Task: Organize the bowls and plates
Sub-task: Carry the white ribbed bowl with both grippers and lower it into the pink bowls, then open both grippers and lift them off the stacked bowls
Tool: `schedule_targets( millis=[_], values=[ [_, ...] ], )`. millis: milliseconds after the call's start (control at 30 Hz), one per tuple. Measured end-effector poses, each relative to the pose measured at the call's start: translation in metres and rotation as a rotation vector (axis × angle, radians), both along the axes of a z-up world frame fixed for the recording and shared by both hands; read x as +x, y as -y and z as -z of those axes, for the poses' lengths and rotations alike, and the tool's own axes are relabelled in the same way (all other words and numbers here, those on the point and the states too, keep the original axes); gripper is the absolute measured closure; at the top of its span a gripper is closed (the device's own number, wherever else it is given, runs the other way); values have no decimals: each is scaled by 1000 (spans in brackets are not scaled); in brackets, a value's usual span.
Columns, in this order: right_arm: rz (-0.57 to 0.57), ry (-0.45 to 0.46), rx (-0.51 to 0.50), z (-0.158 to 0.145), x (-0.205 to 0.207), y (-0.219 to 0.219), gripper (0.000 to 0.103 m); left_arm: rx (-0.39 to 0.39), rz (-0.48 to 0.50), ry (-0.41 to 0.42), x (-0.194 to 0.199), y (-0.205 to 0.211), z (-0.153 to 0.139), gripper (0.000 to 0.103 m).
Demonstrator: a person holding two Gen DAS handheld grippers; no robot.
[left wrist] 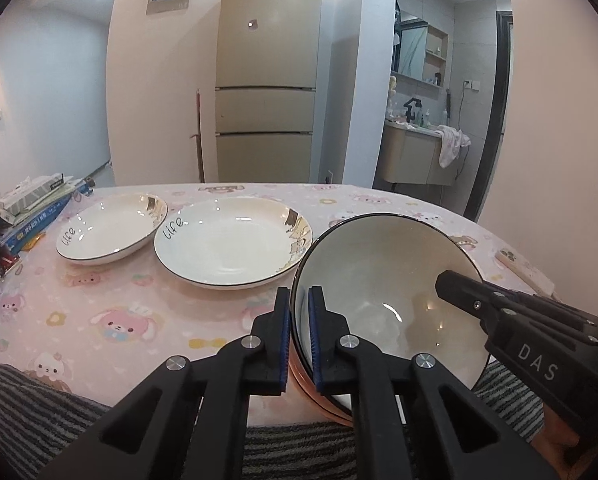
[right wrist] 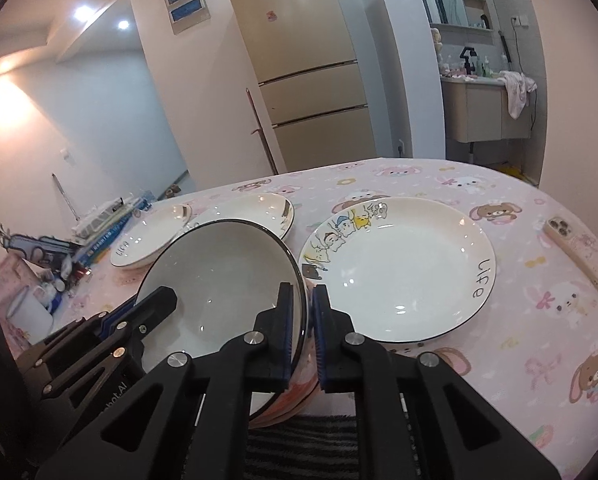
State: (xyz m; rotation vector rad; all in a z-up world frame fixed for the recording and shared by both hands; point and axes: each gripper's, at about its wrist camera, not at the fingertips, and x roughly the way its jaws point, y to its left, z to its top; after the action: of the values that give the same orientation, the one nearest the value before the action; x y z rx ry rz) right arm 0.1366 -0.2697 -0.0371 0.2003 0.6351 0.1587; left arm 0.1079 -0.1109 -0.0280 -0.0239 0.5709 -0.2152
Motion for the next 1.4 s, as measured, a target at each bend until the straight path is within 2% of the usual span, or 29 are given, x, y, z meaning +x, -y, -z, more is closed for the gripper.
schedule_targets(
  millis=[200, 267, 367, 467, 633, 667, 733, 800, 900, 1033, 1067, 1133, 1167, 1200, 1300, 1400],
  values=[
    [14, -40, -27, 8, 6, 0, 93, 21, -11, -8, 2, 3, 3, 94],
    [14, -42, -29, 8, 6, -1, 88, 27, -4, -14, 2, 4, 4, 94],
    [12, -15, -31, 7, 3, -1, 88, 85, -17, -16, 2, 11, 7, 94],
    [13, -24, -25, 8, 4, -1, 88, 19, -3, -12, 1, 3, 3, 94],
    [30, -15, 64, 5, 3, 13, 89, 6, -44, 23, -1, -5, -2, 94],
    [22, -10, 62, 5, 3, 12, 94, -6, -65, 31, -2, -8, -3, 94],
    [14, -14, 44, 5, 4, 9, 95, -2, -125, 66, -5, -15, -7, 94],
    [19, -26, 38, 8, 6, 8, 96, -30, -148, 78, -5, -24, -10, 93],
    [16, -28, 48, 9, 8, 9, 96, -43, -157, 57, -2, -28, -9, 93],
    [19, -28, -11, 11, 9, 2, 96, -56, -145, 22, 4, -30, -6, 93],
    [19, -30, -12, 11, 10, 2, 96, -57, -148, 20, 4, -30, -6, 87],
    [13, -52, 6, 13, 13, 5, 96, -70, -151, 23, 4, -32, -6, 64],
    [9, -65, 27, 15, 14, 8, 96, -82, -154, 36, 3, -33, -8, 34],
    [6, -69, 50, 15, 14, 11, 96, -90, -157, 54, 0, -35, -9, 22],
    [2, -56, 81, 12, 10, 14, 96, -60, -171, 157, -14, -35, -21, 22],
    [20, 26, 70, -1, 0, 16, 96, -11, -158, 237, -27, -31, -35, 20]
  ],
)
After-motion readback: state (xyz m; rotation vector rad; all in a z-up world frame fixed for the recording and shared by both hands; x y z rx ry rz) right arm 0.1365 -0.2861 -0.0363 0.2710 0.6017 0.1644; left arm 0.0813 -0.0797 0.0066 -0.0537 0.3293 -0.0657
